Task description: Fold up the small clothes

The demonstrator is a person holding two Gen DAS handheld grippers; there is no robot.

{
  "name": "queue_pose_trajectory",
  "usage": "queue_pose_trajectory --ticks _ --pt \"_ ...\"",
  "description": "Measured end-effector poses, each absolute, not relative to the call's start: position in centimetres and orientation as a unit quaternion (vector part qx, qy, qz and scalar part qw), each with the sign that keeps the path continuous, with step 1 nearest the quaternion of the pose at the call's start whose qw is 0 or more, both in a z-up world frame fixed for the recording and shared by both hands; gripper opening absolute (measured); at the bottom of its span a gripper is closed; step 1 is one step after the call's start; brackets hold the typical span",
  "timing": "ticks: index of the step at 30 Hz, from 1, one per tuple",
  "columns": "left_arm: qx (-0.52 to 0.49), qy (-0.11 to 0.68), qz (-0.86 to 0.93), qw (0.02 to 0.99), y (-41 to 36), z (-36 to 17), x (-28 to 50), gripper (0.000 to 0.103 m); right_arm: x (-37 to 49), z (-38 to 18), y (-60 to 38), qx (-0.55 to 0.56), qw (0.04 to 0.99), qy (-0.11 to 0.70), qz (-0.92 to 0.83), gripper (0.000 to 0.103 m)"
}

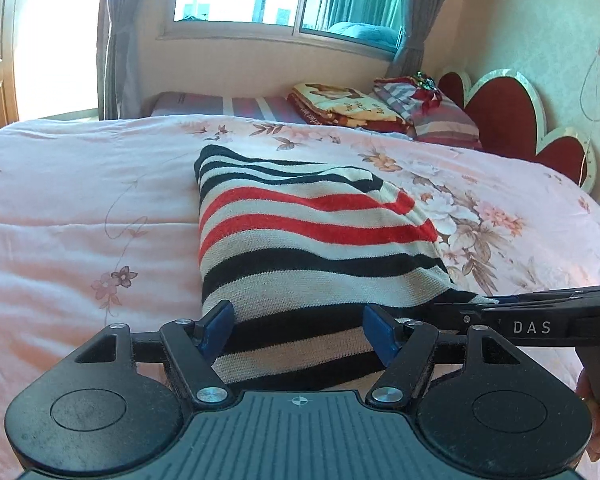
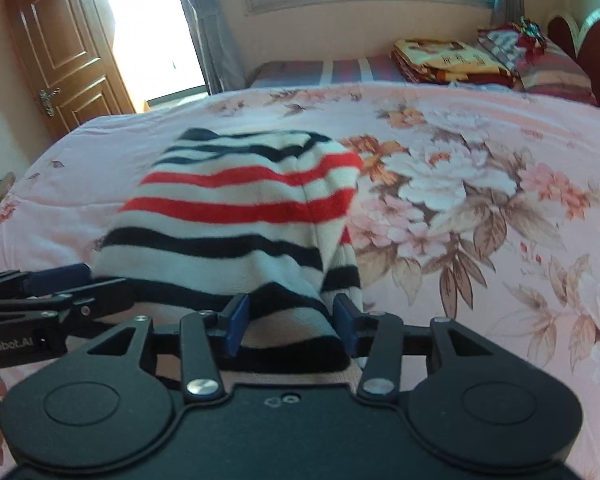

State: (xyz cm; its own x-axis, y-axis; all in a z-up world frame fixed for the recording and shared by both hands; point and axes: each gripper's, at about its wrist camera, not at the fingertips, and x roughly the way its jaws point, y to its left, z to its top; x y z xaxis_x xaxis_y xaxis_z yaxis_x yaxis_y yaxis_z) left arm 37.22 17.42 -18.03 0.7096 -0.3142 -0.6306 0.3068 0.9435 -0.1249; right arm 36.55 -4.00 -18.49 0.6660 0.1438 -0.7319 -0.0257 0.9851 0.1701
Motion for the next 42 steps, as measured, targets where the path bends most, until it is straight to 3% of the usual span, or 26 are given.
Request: queue_pose_trajectory --ticks 1,3,4,5,6,9,12,15,17,24,30,34,42 --pt "-0.004 0.343 -0.167 0.924 17.4 -17.8 37.2 0.071 36.5 -19.1 -4.6 0.093 0.906 0.409 0.048 0.047" --pt "-0.017 0.354 -0.166 0.920 17.6 -17.6 37.3 0.087 36.0 -18.9 -4.8 0.101 0.908 0.404 0.045 0.048" --pt "-0.030 0.365 -0.164 0.916 17.8 -17.5 37.4 0.090 35.7 -18.5 -4.7 0.104 0.910 0.399 0.044 0.052" --pt "-0.040 0.373 -0.159 0.913 18.0 -17.4 37.4 0.090 35.3 -18.2 -4.7 0.110 0.911 0.395 0.044 0.063" --pt "-0.047 0.376 -0.156 0.912 18.1 -17.3 37.3 0.090 34.9 -17.8 -4.8 0.118 0.912 0.389 0.043 0.066" --pt "-0.049 0.379 -0.144 0.913 18.0 -17.1 36.8 0.093 33.8 -16.7 -5.1 0.127 0.915 0.381 0.042 0.068" --pt "-0.053 0.387 -0.122 0.912 17.7 -16.6 36.2 0.103 33.1 -15.9 -5.2 0.126 0.913 0.386 0.041 0.079" --pt "-0.045 0.396 -0.098 0.912 17.2 -15.9 35.3 0.103 32.5 -15.3 -5.3 0.120 0.910 0.394 0.045 0.082" --pt "-0.032 0.409 -0.077 0.908 16.8 -15.5 34.7 0.103 32.2 -15.1 -5.4 0.124 0.906 0.403 0.049 0.094" --pt "-0.028 0.397 -0.046 0.916 16.2 -12.4 29.2 0.103 28.8 -12.9 -6.2 0.149 0.893 0.416 0.085 0.099" --pt "-0.005 0.330 -0.027 0.943 15.3 -8.1 22.1 0.103 23.5 -9.7 -7.2 0.125 0.910 0.382 0.100 0.102" --pt "-0.033 0.324 -0.025 0.945 15.1 -5.9 18.0 0.103 19.6 -8.2 -8.2 0.128 0.917 0.362 0.103 0.102" --pt "0.009 0.306 0.025 0.952 14.6 -3.8 11.3 0.103 12.4 -5.4 -8.9 0.082 0.937 0.326 0.090 0.102"
